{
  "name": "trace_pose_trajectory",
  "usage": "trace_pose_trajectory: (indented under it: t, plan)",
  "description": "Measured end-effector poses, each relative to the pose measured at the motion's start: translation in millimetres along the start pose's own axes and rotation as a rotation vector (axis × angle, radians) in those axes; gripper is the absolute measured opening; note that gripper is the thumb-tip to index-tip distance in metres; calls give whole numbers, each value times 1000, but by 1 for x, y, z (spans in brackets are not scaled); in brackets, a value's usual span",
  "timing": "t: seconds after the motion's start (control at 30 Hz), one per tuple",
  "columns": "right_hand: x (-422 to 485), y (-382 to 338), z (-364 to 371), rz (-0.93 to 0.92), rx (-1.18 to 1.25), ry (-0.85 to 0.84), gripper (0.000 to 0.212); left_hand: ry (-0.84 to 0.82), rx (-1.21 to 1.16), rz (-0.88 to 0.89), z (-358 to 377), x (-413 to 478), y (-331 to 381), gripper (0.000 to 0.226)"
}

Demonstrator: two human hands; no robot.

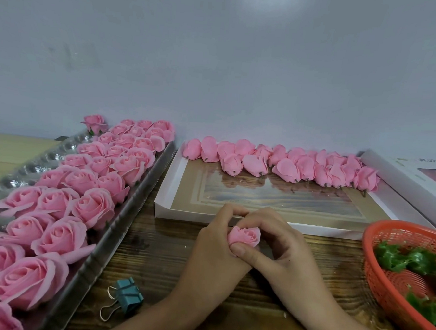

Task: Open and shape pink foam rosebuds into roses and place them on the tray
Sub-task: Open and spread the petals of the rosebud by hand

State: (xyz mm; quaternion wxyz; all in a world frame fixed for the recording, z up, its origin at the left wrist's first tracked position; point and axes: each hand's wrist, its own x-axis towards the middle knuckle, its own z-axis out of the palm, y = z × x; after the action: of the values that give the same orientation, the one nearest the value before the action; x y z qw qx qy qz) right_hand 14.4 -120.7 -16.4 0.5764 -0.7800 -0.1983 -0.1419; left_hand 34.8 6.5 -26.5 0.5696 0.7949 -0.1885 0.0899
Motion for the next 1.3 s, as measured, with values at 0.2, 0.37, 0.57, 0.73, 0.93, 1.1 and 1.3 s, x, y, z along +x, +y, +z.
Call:
trace_pose_trajectory:
  t: [0.2, 0.37, 0.57, 0.73, 0.93, 1.1, 1.3]
  plan:
    - [1, -1, -2, 21, 21, -23, 20, -13, -10, 21, 1, 0, -2, 28]
    - [-2, -2, 2, 35, 19, 25, 23, 5, 42, 4, 2, -1, -3, 36]
    - [1, 1, -1, 45, 78, -15, 17, -1, -5, -13, 1, 0, -2, 36]
    - [1, 1, 0, 58, 93, -7, 16, 3, -31, -13, 1, 1, -3, 30]
    - [-1, 1, 2, 62, 56, 46, 28, 30, -48, -14, 3, 1, -5, 35]
    - [0, 1, 1, 14, 31, 30, 18, 7, -38, -28, 1, 0, -3, 36]
    - [1, 3, -3, 47, 92, -35, 17, 7, -39, -19, 0, 1, -2, 29]
